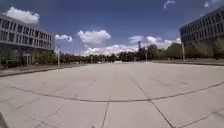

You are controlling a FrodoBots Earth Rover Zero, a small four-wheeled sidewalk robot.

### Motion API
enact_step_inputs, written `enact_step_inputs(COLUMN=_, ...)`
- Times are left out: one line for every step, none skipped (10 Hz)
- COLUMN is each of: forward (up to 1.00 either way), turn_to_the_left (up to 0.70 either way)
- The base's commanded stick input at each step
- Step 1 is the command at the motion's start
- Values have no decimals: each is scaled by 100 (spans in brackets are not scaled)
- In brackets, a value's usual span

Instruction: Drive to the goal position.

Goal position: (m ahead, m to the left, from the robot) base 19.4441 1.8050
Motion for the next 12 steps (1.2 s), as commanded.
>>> enact_step_inputs(forward=70, turn_to_the_left=0)
enact_step_inputs(forward=70, turn_to_the_left=0)
enact_step_inputs(forward=70, turn_to_the_left=0)
enact_step_inputs(forward=70, turn_to_the_left=0)
enact_step_inputs(forward=70, turn_to_the_left=0)
enact_step_inputs(forward=70, turn_to_the_left=0)
enact_step_inputs(forward=70, turn_to_the_left=0)
enact_step_inputs(forward=70, turn_to_the_left=0)
enact_step_inputs(forward=70, turn_to_the_left=0)
enact_step_inputs(forward=70, turn_to_the_left=0)
enact_step_inputs(forward=70, turn_to_the_left=0)
enact_step_inputs(forward=70, turn_to_the_left=0)
